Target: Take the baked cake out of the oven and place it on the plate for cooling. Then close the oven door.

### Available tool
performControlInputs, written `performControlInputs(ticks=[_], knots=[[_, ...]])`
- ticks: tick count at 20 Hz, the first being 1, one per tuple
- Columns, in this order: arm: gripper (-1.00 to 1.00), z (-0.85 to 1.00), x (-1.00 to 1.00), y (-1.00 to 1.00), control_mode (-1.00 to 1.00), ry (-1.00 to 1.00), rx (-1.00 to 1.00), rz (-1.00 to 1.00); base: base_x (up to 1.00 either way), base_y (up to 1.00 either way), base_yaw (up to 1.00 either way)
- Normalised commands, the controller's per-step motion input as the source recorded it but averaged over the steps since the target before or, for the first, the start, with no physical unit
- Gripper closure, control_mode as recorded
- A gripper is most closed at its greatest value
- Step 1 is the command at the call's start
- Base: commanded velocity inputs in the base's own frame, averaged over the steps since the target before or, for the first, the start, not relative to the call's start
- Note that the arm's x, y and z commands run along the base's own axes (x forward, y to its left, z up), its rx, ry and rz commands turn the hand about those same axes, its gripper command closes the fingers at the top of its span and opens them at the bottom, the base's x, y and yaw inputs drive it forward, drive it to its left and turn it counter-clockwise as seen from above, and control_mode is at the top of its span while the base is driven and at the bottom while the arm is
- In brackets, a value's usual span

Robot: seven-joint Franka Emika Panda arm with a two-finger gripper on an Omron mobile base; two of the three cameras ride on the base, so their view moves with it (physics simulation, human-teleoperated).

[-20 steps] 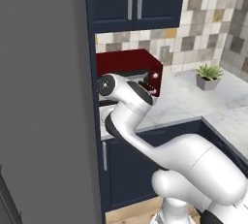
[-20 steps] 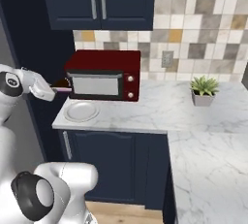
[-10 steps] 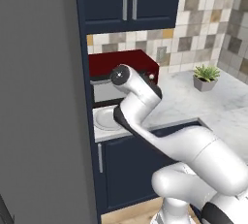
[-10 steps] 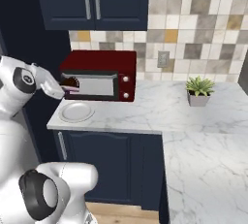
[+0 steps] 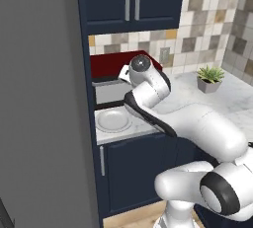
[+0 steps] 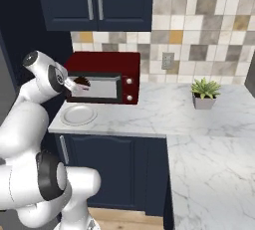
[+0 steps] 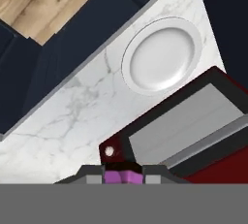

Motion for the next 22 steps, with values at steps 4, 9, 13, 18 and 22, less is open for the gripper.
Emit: performControlInputs(ticks=[4, 9, 13, 18, 22], knots=[[1.0, -0.28, 0.2, 0.09, -1.0, 0.13, 0.0, 0.2, 0.0, 0.0, 0.0], [1.0, -0.34, 0.05, 0.25, -1.0, 0.1, 0.0, 0.17, 0.0, 0.0, 0.0], [1.0, -0.32, 0.15, 0.17, -1.0, 0.04, 0.0, 0.13, 0.0, 0.0, 0.0], [1.0, -0.37, 0.19, 0.1, -1.0, 0.03, 0.0, 0.09, 0.0, 0.0, 0.0], [1.0, -0.39, 0.17, 0.19, -1.0, 0.04, 0.0, 0.1, 0.0, 0.0, 0.0]])
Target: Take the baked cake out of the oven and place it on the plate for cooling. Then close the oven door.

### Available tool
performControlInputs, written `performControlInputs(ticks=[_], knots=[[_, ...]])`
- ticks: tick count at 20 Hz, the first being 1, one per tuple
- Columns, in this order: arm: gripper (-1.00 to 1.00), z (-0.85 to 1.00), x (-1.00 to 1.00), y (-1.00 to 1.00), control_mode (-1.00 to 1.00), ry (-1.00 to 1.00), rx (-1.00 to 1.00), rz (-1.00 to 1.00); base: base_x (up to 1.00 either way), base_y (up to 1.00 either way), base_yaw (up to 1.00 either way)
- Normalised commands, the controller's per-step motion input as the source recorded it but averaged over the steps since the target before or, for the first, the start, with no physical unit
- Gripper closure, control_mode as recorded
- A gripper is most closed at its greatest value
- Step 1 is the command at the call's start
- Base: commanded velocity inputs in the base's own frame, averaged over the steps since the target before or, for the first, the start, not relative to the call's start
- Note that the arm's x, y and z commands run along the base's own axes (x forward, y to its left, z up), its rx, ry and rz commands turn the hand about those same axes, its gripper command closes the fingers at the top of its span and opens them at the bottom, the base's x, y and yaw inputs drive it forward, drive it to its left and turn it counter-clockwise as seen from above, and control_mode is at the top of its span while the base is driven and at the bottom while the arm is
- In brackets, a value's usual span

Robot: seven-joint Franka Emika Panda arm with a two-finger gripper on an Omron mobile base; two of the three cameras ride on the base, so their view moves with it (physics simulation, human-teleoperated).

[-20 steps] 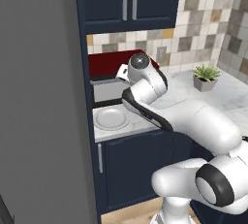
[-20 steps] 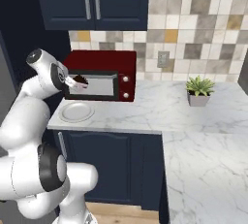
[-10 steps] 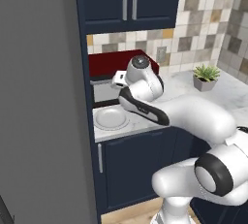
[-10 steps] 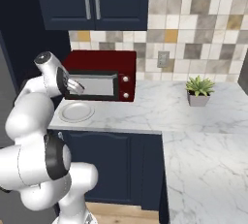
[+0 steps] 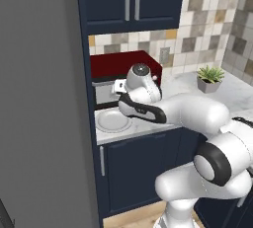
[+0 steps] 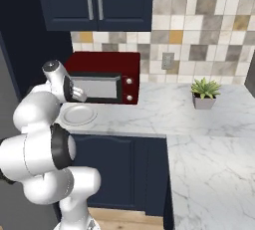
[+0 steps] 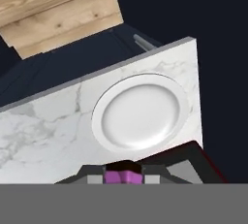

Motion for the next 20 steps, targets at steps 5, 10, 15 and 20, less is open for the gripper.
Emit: performControlInputs(ticks=[5, 10, 15, 20], knots=[[1.0, -0.34, 0.27, 0.2, -1.0, 0.1, 0.0, 0.08, 0.0, 0.0, 0.0], [1.0, -0.29, 0.24, 0.2, -1.0, 0.07, 0.0, 0.06, 0.0, 0.0, 0.0], [1.0, -0.34, 0.31, 0.14, -1.0, 0.13, 0.0, 0.05, 0.0, 0.0, 0.0], [1.0, -0.43, 0.26, 0.08, -1.0, 0.08, 0.0, 0.04, 0.0, 0.0, 0.0]])
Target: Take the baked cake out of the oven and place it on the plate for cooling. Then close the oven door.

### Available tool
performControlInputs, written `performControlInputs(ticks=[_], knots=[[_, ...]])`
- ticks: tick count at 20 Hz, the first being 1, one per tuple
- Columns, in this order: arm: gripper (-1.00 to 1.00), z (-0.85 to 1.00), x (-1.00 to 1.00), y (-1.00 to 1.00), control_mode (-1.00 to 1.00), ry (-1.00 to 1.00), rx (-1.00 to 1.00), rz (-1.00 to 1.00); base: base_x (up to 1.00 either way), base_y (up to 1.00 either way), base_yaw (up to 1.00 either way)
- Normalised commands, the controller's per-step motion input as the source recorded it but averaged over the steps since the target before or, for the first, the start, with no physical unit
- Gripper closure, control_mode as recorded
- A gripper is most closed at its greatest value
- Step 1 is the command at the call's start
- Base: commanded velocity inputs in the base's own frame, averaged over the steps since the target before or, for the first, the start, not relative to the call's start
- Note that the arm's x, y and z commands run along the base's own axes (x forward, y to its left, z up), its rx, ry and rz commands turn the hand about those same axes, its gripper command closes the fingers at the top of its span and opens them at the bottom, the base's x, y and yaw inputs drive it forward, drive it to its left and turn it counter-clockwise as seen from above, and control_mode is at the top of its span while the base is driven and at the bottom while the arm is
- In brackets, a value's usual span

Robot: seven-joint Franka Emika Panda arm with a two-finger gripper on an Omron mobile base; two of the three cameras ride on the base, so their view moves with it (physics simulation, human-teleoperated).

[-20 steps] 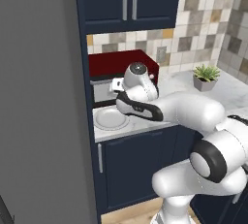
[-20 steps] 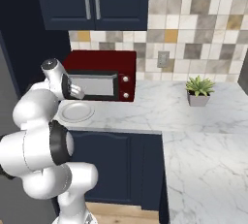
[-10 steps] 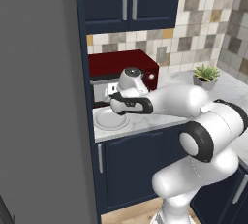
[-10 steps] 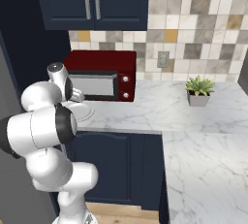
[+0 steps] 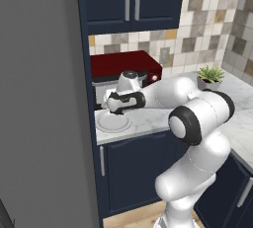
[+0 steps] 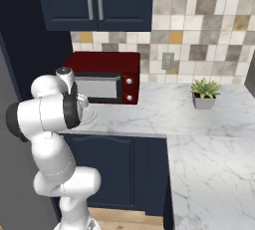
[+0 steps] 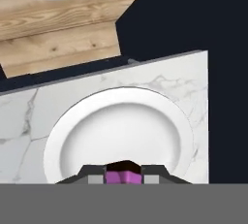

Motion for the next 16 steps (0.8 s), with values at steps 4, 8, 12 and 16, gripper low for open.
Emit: performControlInputs(ticks=[4, 8, 12, 16], knots=[[1.0, -0.49, 0.37, 0.03, -1.0, 0.05, 0.0, 0.03, 0.0, 0.0, 0.0], [1.0, -0.41, 0.14, 0.01, -1.0, 0.04, 0.0, 0.02, 0.0, 0.0, 0.0], [1.0, -0.37, 0.05, 0.0, -1.0, 0.01, 0.0, 0.02, 0.0, 0.0, 0.0], [1.0, -0.31, 0.0, 0.0, -1.0, 0.0, 0.0, 0.03, 0.0, 0.0, 0.0]])
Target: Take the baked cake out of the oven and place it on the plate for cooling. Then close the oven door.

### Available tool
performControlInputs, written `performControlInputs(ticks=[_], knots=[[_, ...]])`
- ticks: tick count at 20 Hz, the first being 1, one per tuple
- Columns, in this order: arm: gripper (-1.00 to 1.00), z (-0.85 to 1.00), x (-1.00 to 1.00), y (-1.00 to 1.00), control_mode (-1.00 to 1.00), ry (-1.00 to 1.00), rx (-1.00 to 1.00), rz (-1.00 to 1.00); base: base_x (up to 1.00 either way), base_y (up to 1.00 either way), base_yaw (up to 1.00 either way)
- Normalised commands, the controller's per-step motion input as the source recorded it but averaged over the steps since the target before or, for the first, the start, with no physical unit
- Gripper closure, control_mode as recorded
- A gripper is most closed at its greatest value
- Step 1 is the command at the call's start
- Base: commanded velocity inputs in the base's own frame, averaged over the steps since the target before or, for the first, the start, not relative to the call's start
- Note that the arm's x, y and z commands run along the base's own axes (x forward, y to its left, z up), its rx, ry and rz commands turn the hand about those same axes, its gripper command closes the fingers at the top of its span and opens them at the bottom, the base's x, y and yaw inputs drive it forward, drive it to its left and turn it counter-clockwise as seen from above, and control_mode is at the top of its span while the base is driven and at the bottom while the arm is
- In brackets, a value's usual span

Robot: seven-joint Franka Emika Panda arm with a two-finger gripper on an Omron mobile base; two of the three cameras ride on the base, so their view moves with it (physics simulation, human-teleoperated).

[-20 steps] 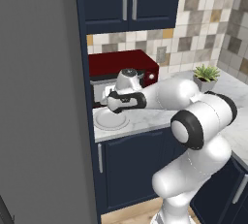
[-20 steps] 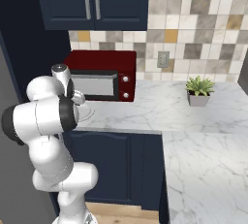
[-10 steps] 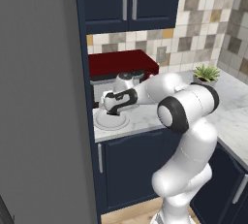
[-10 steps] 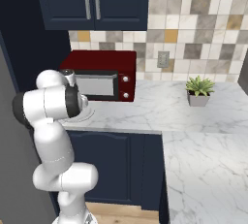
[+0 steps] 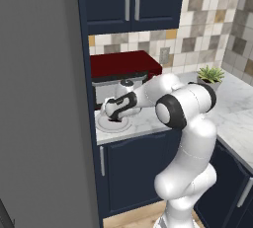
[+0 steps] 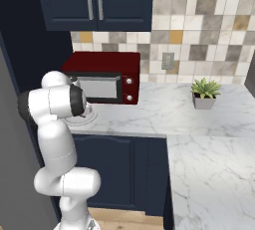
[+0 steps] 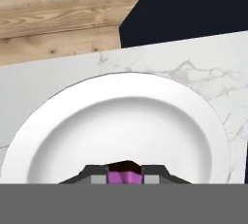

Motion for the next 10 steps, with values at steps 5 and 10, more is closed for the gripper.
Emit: performControlInputs(ticks=[5, 10], knots=[[1.0, -0.35, 0.0, 0.01, -1.0, 0.0, 0.0, 0.04, 0.0, 0.0, 0.0], [1.0, -0.43, 0.0, 0.02, -1.0, 0.0, 0.0, 0.04, 0.0, 0.0, 0.0]])
